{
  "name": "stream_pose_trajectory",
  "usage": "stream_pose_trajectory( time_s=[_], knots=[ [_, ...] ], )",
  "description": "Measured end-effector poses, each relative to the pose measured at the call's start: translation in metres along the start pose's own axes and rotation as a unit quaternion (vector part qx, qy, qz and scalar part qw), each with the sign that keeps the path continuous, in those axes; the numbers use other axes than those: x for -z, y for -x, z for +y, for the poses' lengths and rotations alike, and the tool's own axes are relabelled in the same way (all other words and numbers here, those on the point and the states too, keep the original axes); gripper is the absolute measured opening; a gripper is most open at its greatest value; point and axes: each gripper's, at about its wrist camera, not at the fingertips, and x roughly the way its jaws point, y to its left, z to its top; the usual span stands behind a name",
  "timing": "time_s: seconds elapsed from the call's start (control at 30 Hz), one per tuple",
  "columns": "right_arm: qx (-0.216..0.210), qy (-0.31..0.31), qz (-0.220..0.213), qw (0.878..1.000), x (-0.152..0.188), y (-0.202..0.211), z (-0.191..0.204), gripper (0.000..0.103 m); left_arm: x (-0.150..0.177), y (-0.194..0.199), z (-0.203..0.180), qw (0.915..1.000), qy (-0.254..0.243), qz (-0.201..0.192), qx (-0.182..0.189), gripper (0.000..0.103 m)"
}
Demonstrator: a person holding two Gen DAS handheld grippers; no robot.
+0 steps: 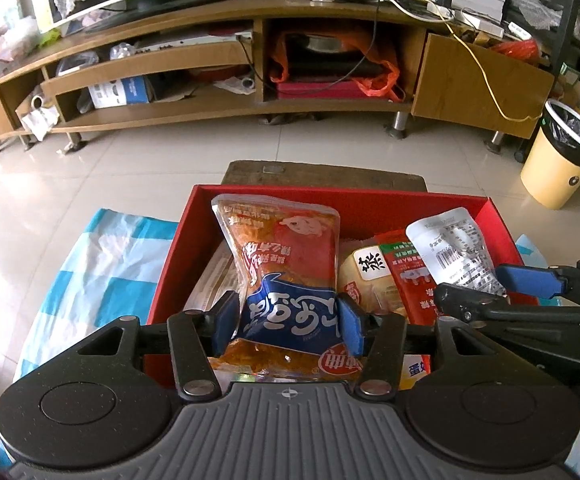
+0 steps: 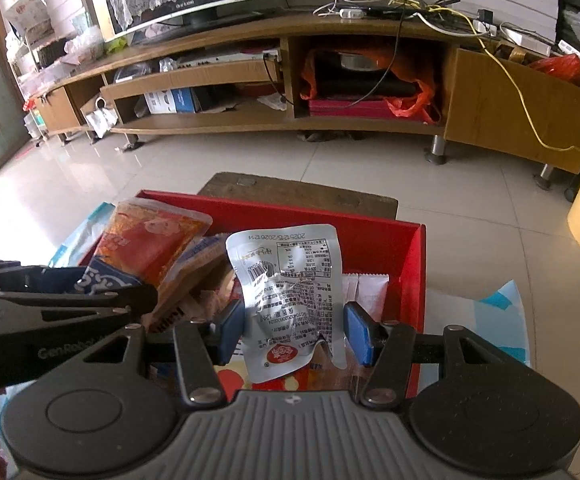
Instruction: Organize snacks
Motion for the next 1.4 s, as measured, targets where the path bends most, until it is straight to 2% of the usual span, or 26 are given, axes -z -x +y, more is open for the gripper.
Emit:
stream_pose_trajectory(
  time_s=[0.63,0.77,1.07,1.2,1.4],
  knots=[
    [0.008,-0.009,0.006,1.0,0.0,0.0,-0.005,0.053,0.001,0.001,-0.005,1.0,-0.005,0.002,0.008,0.065],
    [0.007,-0.017,0.01,1.0,-0.001,0.0,-0.008,0.053,0.001,0.003,-0.005,1.0,-0.005,-0.002,0.006,0.073],
    [0.007,-0.027,0.012,1.0,0.003,0.012,-0.014,0.062,0.005,0.018,-0.004,0.9999,-0.003,-0.014,-0.001,0.086],
    [-0.001,-0.03,0.012,0.999,0.007,0.019,-0.014,0.067,0.01,0.028,-0.001,0.9999,0.005,-0.013,-0.002,0.087],
    [-0.009,-0.039,0.0,0.999,0.015,0.042,-0.017,0.067,0.021,0.04,0.001,0.9998,0.016,-0.011,-0.004,0.087]
  ],
)
